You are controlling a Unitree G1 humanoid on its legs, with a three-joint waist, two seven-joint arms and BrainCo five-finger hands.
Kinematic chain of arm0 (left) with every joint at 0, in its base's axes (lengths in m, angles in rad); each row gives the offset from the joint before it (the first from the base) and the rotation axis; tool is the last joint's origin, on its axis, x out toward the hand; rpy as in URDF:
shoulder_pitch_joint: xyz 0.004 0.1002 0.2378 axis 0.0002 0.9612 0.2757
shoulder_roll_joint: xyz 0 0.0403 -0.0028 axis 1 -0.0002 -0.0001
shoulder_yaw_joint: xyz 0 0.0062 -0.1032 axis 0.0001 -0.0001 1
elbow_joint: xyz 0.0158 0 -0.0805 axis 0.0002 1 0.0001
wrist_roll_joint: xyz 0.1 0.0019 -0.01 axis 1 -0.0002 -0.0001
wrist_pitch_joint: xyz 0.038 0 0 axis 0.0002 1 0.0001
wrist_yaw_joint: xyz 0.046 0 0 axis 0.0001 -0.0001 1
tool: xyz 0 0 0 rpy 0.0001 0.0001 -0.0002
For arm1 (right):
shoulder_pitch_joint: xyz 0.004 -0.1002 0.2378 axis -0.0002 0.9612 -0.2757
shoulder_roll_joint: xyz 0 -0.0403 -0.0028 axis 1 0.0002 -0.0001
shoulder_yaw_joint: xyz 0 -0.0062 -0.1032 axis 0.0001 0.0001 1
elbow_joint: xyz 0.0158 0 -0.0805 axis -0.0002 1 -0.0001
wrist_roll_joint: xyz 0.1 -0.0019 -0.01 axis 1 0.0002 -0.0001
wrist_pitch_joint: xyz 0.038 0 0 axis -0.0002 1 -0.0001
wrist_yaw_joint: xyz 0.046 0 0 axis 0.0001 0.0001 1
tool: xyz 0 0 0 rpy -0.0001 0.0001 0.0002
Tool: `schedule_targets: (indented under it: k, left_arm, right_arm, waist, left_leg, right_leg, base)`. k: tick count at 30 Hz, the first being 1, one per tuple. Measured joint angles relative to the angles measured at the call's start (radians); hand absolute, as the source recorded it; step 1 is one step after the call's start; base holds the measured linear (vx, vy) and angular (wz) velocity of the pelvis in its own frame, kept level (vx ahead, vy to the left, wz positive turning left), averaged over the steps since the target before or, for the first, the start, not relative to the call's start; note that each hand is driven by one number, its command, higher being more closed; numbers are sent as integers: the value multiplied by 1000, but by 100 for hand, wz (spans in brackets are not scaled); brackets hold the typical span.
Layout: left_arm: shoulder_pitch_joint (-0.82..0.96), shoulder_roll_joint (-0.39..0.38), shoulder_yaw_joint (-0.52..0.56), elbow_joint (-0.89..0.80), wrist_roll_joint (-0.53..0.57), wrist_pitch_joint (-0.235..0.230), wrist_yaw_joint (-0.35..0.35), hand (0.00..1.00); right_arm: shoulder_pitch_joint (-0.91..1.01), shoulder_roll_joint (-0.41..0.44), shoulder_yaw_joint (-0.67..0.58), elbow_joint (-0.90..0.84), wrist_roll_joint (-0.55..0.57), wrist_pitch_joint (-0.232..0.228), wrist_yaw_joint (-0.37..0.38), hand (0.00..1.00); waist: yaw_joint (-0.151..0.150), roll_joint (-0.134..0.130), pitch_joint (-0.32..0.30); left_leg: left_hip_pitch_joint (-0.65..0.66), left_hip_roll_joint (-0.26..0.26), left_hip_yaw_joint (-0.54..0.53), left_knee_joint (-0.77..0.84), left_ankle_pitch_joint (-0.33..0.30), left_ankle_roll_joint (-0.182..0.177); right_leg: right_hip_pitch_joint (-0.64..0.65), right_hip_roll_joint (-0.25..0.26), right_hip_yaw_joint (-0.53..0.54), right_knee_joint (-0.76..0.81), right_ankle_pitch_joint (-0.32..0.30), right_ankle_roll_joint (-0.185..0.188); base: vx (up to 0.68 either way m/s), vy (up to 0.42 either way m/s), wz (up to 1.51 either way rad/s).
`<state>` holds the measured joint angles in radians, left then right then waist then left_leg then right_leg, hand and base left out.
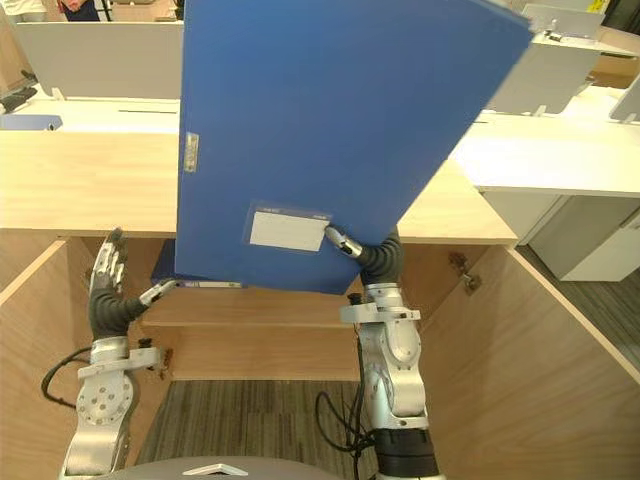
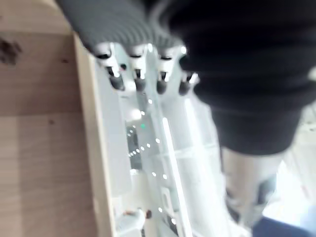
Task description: Walk over to the cabinet, pick up the folder, carry it to the office cabinet, place the folder inside the office cabinet, then close the office cabinet door
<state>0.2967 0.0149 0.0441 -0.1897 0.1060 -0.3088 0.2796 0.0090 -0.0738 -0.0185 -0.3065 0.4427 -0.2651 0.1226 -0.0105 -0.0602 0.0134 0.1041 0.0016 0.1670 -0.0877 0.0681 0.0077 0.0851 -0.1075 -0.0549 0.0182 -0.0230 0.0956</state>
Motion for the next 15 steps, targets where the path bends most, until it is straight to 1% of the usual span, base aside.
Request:
schedule_targets:
  k: [2, 4, 7, 8, 11, 15]
  left_arm:
    - [10, -9, 32, 41, -32, 10, 1, 0]
    - [16, -22, 68, 93, -67, 21, 1, 0]
    - [18, -27, 99, 165, -95, 30, 0, 0]
    - [20, -28, 113, 201, -106, 39, 0, 0]
    - [23, -28, 133, 296, -105, 65, -1, 0]
    - [30, -27, 149, 417, -103, 91, -5, 0]
  right_arm:
    - [9, 12, -16, -1, 1, -14, 0, 100]
    - [22, 29, -29, -1, 0, -15, -1, 100]
    - [33, 29, -26, -1, 0, -15, 0, 100]
    - [40, 30, -22, -1, 1, -15, 1, 100]
    - [70, 36, -13, -1, 0, -15, 0, 100]
    - [112, 52, 30, 0, -19, -15, -1, 100]
  waist:
    - [0, -1, -1]
    - [2, -1, -1]
    - [2, 0, -1]
    - [2, 0, -1]
    - [4, 0, -1]
    - [1, 1, -1]
  left_leg:
    - [-2, -1, -5, 0, 0, -1]
    - [-5, -2, -8, 0, -4, -6]
    - [-8, -3, -13, 0, -4, -6]
    - [-11, -4, -14, 0, -4, -6]
    - [-17, -5, -14, 0, -4, -6]
    - [-17, -5, -14, 0, -4, -5]
  right_leg:
    - [0, -1, -6, 1, -2, -2]
    - [0, -2, -10, 1, -6, 3]
    - [-1, -4, -14, 1, -8, 5]
    - [-4, -5, -15, 1, -8, 5]
    - [-10, -6, -14, 5, -6, -1]
    - [-12, -6, -14, 6, -6, 0]
  base:
    - [4, 3, 9]
    - [3, 3, 5]
    - [4, 7, 5]
    - [0, 0, 0]
    - [0, 0, 0]
    - [0, 0, 0]
